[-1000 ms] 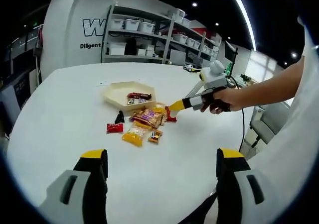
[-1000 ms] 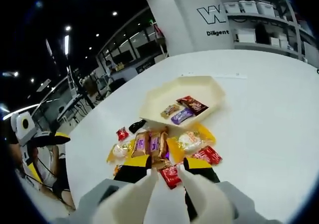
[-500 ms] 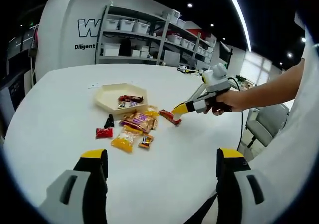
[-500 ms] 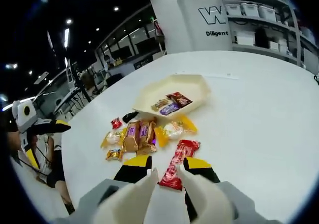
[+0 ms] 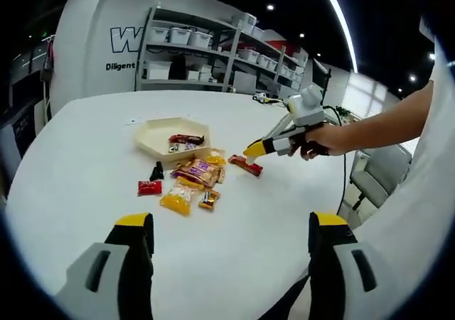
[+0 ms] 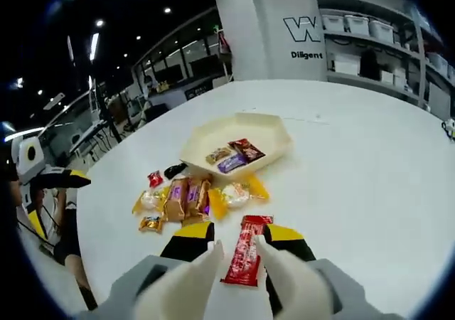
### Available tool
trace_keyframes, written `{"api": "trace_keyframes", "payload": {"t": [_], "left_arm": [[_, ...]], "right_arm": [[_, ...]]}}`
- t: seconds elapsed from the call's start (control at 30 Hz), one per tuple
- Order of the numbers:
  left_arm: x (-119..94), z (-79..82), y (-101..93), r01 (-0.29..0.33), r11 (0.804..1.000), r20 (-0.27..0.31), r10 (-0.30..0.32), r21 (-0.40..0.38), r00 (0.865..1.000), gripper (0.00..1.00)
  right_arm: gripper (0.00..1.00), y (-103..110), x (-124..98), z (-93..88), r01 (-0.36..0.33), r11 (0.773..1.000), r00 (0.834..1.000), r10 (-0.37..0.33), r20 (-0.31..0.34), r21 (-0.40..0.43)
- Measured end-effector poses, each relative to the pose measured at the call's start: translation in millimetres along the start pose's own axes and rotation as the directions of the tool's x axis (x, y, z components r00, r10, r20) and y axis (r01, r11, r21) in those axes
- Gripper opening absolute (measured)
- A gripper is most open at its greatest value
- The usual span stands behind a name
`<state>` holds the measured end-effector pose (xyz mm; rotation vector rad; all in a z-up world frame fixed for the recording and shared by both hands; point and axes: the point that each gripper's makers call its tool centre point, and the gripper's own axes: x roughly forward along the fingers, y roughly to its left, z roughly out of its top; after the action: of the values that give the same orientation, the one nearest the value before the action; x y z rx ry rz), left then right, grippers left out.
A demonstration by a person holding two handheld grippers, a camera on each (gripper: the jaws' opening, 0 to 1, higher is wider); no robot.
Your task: Place the target food into the container with the food tongs after gripping and lifting it, then release it inside without dropping or visibly crushing the food.
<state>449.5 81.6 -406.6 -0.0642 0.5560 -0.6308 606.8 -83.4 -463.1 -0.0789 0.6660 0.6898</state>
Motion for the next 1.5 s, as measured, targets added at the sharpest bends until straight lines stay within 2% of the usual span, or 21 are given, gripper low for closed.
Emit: {"api": "trace_keyframes", "payload": {"t": [0.17, 0.27, 0.3, 0.57, 0.63, 0.83, 1.0, 1.2, 1.3, 1.37, 1.5], "left_arm": [[-8, -0.4, 7.8, -0.021, 1.0, 0.004, 0.021, -0.006, 1.0, 0.88], [-10, -1.3, 10.3, -0.028, 1.0, 0.003, 0.028, -0.007, 1.0, 0.89], [-10, -2.0, 11.0, -0.028, 1.0, 0.001, 0.028, -0.009, 1.0, 0.88], [-9, -1.8, 10.3, -0.022, 1.0, 0.001, 0.022, -0.009, 1.0, 0.88], [-9, -1.4, 10.8, -0.021, 1.0, 0.003, 0.021, -0.015, 1.0, 0.88], [-11, -2.3, 13.5, -0.029, 0.999, 0.005, 0.029, -0.017, 1.0, 0.88], [-8, -4.1, 14.4, -0.028, 0.999, 0.002, 0.029, -0.024, 1.0, 0.88], [-1, -2.3, 7.9, -0.018, 1.0, 0.007, 0.018, -0.026, 1.0, 0.88], [0, -0.8, 6.1, -0.014, 1.0, 0.01, 0.014, -0.02, 1.0, 0.88], [0, 0.0, 6.6, -0.015, 1.0, 0.015, 0.015, -0.022, 1.0, 0.88], [0, -0.2, 7.9, -0.017, 1.0, 0.016, 0.017, -0.024, 1.0, 0.88]], "right_arm": [[0.23, -4, 3, -2.4, 0.042, 0.999, 0.999, -0.043, -0.001, -0.02], [0.24, -6, 6, -6.8, 0.044, 0.999, 0.999, -0.043, -0.012, 0.011], [0.24, -7, 6, -5.7, 0.055, 0.998, 0.998, -0.055, -0.002, -0.01], [0.25, -12, 6, -6.3, 0.093, 0.995, 0.996, -0.094, -0.011, -0.028], [0.25, -14, 8, -10.0, 0.101, 0.994, 0.994, -0.103, -0.03, -0.033], [0.24, -16, 9, -13.6, 0.1, 0.995, 0.994, -0.1, -0.034, -0.011], [0.2, -18, 10, -14.5, 0.08, 0.995, 0.994, -0.083, -0.064, -0.057], [0.18, -19, 8, -15.3, 0.062, 0.997, 0.995, -0.066, -0.08, -0.056], [0.18, -18, 8, -15.8, 0.063, 0.997, 0.995, -0.066, -0.08, -0.037], [0.18, -16, 6, -15.9, 0.058, 0.998, 0.995, -0.057, -0.08, 0.009], [0.18, -12, 5, -10.2, 0.052, 0.999, 0.997, -0.052, -0.065, 0.002]]}}
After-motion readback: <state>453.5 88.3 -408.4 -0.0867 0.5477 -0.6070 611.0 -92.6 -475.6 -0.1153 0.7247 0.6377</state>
